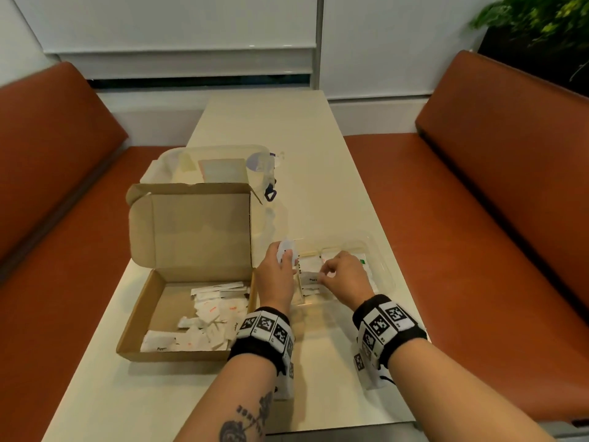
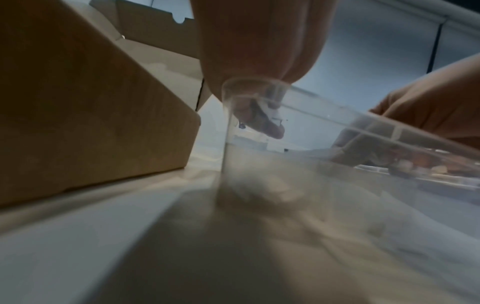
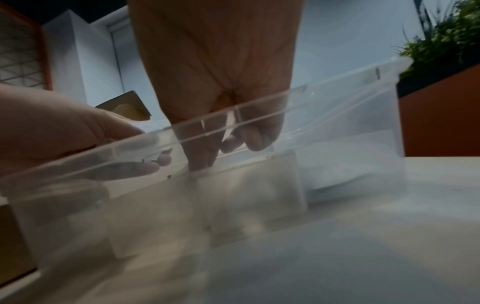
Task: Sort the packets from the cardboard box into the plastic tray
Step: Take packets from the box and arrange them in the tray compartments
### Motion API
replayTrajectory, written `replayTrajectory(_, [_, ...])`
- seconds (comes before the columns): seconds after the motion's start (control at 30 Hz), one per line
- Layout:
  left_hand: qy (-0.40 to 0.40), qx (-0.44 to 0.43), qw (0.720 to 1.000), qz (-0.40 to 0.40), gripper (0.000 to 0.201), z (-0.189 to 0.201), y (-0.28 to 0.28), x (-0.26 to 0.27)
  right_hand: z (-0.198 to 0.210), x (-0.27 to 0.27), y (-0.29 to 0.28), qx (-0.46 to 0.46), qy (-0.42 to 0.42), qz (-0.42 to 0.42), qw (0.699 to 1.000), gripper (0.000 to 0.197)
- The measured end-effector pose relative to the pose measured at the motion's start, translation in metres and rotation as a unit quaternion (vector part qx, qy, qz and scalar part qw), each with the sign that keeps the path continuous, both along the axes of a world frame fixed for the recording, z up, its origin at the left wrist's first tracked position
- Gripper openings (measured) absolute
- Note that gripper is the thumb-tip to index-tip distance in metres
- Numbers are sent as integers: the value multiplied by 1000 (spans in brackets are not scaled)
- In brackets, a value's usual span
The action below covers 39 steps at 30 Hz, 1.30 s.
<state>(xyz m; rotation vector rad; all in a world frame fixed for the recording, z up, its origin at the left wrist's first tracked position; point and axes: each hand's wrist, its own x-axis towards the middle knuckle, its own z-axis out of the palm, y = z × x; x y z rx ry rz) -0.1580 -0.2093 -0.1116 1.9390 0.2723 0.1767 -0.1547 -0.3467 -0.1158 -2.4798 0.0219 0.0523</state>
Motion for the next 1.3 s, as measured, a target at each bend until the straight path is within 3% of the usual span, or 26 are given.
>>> replayTrajectory(0.37, [-6, 41, 999, -12, 33, -2, 2, -1, 2, 5, 6, -165, 1, 78, 983, 14])
replayTrajectory(0.57, [-12, 67, 998, -11, 31, -2, 3, 0, -2, 4, 11, -154, -41, 95, 983, 17])
replayTrajectory(0.9, [-3, 73, 997, -28, 31, 1, 3, -2, -2, 10, 12, -171, -9, 103, 980, 13])
replayTrajectory(1.17, [-3, 30, 999, -38, 27, 3, 3, -3, -5, 10, 11, -152, 3, 71, 986, 14])
replayTrajectory(1.3, [20, 16, 998, -49, 34, 4, 3, -3, -1, 8, 10, -71, -53, 43, 995, 11])
